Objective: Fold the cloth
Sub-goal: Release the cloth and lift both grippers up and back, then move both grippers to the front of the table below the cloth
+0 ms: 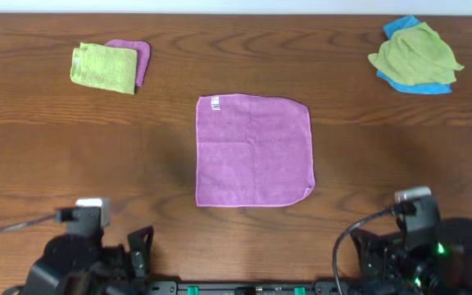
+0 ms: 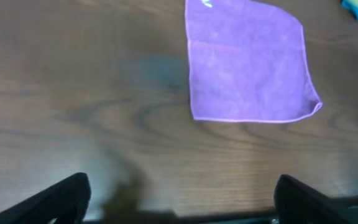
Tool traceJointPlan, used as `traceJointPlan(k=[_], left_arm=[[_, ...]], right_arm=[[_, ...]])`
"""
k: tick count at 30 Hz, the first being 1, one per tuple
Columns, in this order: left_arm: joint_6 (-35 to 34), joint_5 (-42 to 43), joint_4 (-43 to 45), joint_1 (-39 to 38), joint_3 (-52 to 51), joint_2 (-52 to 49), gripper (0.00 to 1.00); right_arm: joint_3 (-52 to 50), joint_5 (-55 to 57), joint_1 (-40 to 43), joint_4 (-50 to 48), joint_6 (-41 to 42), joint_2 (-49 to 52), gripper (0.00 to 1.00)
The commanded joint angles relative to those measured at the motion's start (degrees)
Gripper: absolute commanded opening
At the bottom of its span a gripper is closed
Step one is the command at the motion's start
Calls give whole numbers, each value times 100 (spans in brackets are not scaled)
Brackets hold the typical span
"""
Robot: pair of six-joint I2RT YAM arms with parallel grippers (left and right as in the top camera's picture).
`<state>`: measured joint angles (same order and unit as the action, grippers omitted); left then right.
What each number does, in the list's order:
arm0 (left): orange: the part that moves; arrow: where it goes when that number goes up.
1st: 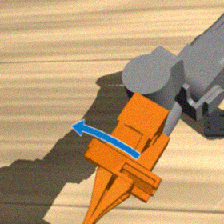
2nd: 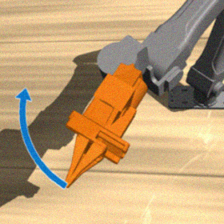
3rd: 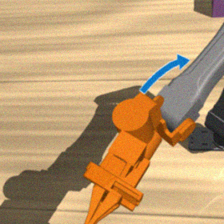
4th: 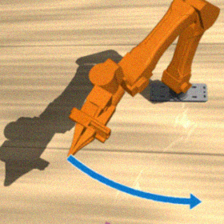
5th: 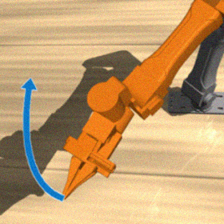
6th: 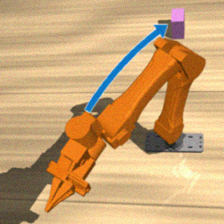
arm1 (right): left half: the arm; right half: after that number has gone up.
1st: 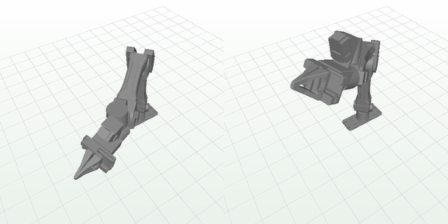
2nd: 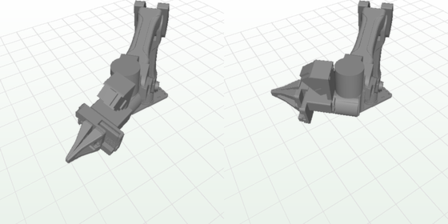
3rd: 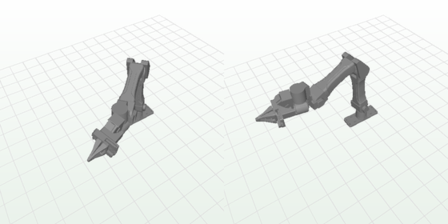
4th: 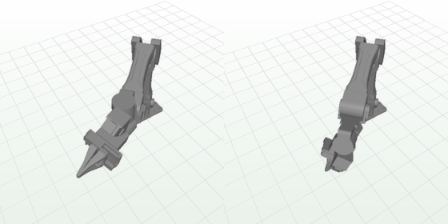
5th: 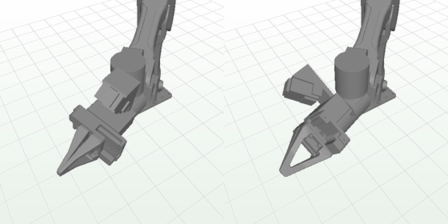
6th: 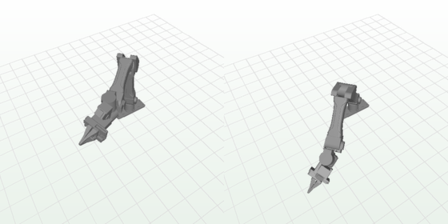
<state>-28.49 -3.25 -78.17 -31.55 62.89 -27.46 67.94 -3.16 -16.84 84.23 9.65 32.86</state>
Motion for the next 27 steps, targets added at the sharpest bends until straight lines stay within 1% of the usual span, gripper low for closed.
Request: traceJointPlan(k=[1, 4, 6, 7, 12, 15, 19, 21, 23, 27], left_arm=[[-160, -160, -107, 4, -66, 186, 91], [-256, -299, -125, 7, -151, 205, 92], [-260, -428, 31, 4, -232, 203, 98], [-234, -509, 149, 4, -249, 203, 96], [247, -640, 1060, 4, -275, 125, 96], [455, -640, 1526, 4, -393, -42, 96], [1209, -793, 1904, 2, -662, -540, 96], [1222, -1196, 1961, 2, -682, -844, 96], [1224, -1397, 2177, 2, -682, -1064, 96], [1224, -1646, 2789, 2, -682, -1329, 95]], right_arm=[[-118, 192, -46, -24, 212, -267, 84], [-120, 413, -42, -107, 249, -374, 85], [-122, 446, -44, -133, 229, -372, 87], [-125, 446, -44, -201, 214, -372, 89], [-195, 446, -44, -1078, -140, -350, 99], [-413, 446, -44, -1591, -208, -308, 99], [-916, 756, -44, -2229, -249, -199, 99], [-1113, 1099, -44, -2437, -291, -122, 99], [-1196, 1318, -44, -2562, -286, -57, 99], [-1261, 1342, -44, -2861, -286, 31, 99]])
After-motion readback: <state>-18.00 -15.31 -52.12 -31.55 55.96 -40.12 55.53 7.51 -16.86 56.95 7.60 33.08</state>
